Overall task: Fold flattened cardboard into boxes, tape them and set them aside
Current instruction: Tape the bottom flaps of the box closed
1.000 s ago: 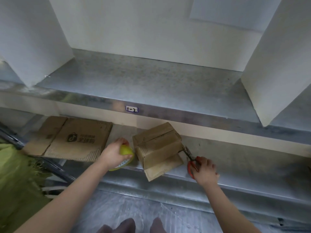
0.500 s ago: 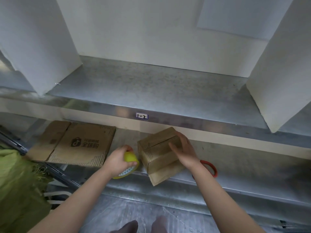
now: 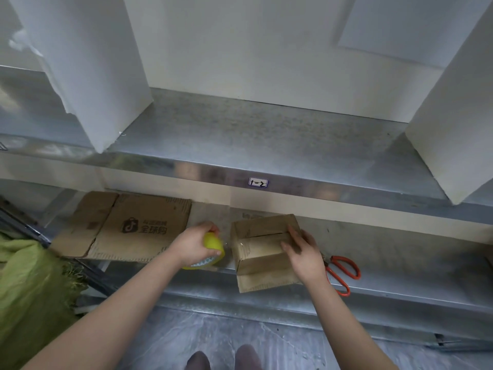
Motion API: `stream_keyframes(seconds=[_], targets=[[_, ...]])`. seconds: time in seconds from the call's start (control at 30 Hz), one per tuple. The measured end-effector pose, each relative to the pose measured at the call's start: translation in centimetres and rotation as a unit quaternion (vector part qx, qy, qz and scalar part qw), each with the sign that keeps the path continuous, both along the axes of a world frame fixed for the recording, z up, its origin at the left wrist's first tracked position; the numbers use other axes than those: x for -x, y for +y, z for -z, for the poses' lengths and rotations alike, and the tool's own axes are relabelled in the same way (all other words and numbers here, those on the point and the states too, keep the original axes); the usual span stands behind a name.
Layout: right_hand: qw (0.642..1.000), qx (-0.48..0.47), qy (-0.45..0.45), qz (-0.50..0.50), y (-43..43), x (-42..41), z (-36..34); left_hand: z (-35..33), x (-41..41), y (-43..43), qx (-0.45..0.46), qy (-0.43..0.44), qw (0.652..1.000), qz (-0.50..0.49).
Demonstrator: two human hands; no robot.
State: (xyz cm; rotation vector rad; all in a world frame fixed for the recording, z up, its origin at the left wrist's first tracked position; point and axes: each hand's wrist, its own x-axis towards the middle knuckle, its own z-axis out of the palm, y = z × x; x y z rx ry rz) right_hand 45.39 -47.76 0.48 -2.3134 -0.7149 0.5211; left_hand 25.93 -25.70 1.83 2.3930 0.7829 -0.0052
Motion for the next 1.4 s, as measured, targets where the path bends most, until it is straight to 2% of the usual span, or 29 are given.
stream_keyframes(seconds=[0.13, 0.23, 0.37, 0.43, 0.53, 0.63, 0.73, 0.9, 1.03, 1.23, 1.4], targets=[[1.000, 0.008, 0.011, 0.014, 0.7, -0.1, 0.1, -0.6, 1.2, 1.9, -0.081, 0.032, 0.996, -0.012], [1.000, 0.023, -0.009, 0.009, 0.8, -0.1, 0.5, -0.9, 2.4, 3.5, -0.055, 0.028, 0.997, -0.036], [0.998, 0.009, -0.066, 0.011, 1.0, 1.1, 1.3, -0.8, 2.7, 3.0, -0.022, -0.013, 0.999, -0.020], [0.995, 0.032, -0.095, 0.019, 1.0, 1.7, 1.6, -0.6, 2.7, 2.6, -0.019, -0.039, 0.999, -0.016], [0.982, 0.050, -0.181, 0.017, 0.7, 2.3, 1.3, -0.6, 2.8, 2.2, -0.029, -0.060, 0.998, -0.007], [0.966, 0.029, -0.255, 0.000, 1.4, 3.5, -0.1, -1.4, 2.9, 1.6, -0.050, -0.069, 0.996, 0.003], [0.959, -0.014, -0.281, -0.037, 3.0, 6.0, -1.9, -2.2, 3.0, 1.3, -0.070, -0.079, 0.994, 0.022], [0.981, -0.059, -0.134, -0.128, 6.7, 11.2, -3.4, -3.0, 3.7, 0.6, -0.093, -0.096, 0.989, 0.064], [0.984, -0.149, 0.084, -0.056, 8.7, 13.5, -3.3, -3.4, 4.4, 0.1, -0.083, -0.105, 0.989, 0.061], [0.979, -0.184, 0.086, 0.008, 9.5, 14.7, -2.6, -3.0, 5.5, 0.1, -0.086, -0.080, 0.990, 0.081], [0.974, -0.188, 0.122, 0.030, 9.9, 14.1, -1.0, -2.4, 7.0, 0.9, 0.095, -0.079, 0.984, 0.131]])
